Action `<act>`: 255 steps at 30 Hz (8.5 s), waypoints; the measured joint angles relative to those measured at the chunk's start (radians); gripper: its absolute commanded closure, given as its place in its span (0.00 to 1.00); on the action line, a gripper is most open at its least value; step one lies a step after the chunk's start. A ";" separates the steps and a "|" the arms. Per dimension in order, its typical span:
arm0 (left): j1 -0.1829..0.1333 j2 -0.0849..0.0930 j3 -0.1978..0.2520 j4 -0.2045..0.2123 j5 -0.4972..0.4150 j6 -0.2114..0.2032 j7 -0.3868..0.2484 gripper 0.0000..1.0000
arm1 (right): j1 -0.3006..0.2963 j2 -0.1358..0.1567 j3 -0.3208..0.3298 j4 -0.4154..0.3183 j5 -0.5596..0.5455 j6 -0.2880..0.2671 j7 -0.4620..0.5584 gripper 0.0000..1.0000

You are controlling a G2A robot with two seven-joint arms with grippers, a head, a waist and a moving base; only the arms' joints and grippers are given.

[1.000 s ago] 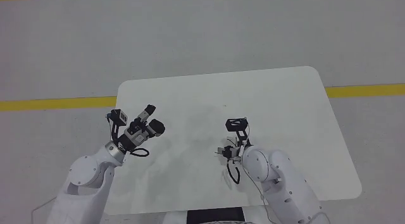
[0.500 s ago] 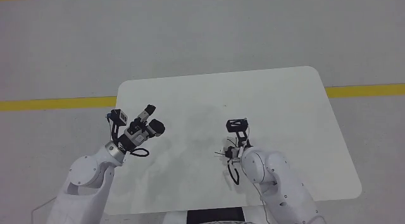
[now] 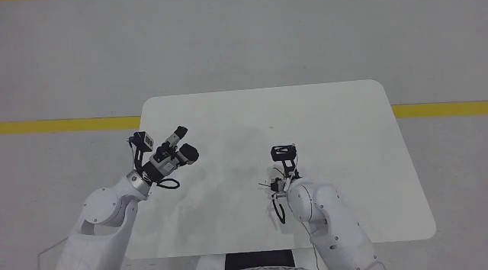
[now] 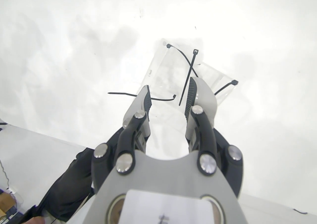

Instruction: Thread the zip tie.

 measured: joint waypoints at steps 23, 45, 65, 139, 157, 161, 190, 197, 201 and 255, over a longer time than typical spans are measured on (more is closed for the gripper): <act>0.000 0.000 0.000 0.000 0.000 0.000 0.000 0.00 | -0.001 -0.047 0.024 0.045 -0.046 0.000 -0.009 0.73; 0.000 0.000 0.000 0.000 0.000 0.000 0.000 0.00 | -0.009 -0.071 0.053 0.059 -0.044 0.000 -0.039 0.84; 0.000 0.000 0.000 0.000 0.000 0.000 0.000 0.00 | -0.027 -0.078 0.072 0.024 -0.042 0.000 -0.035 0.94; 0.000 0.000 0.000 0.000 0.000 0.000 0.000 0.00 | -0.042 -0.030 -0.020 0.005 -0.147 0.000 -0.196 1.00; 0.000 0.000 0.000 0.000 0.000 0.000 0.000 0.00 | -0.084 -0.030 0.085 -0.146 0.261 -0.017 -0.182 1.00; 0.000 0.000 0.000 0.000 0.000 0.000 0.000 0.00 | -0.084 -0.030 0.085 -0.146 0.261 -0.017 -0.182 1.00; -0.006 0.024 -0.010 -0.014 0.163 -0.189 -0.213 0.00 | 0.253 -0.111 0.103 -0.006 0.230 0.000 0.182 1.00; -0.008 0.024 -0.006 -0.014 0.165 -0.187 -0.208 0.00 | 0.242 -0.112 0.113 0.006 0.242 0.000 0.148 1.00; -0.024 0.021 0.040 -0.002 0.153 -0.164 -0.173 0.00 | 0.226 -0.131 0.173 0.021 0.305 0.000 0.080 1.00; -0.037 -0.013 0.252 0.169 -0.251 0.001 -0.008 0.00 | 0.158 -0.238 0.206 0.117 0.523 -0.002 -0.204 1.00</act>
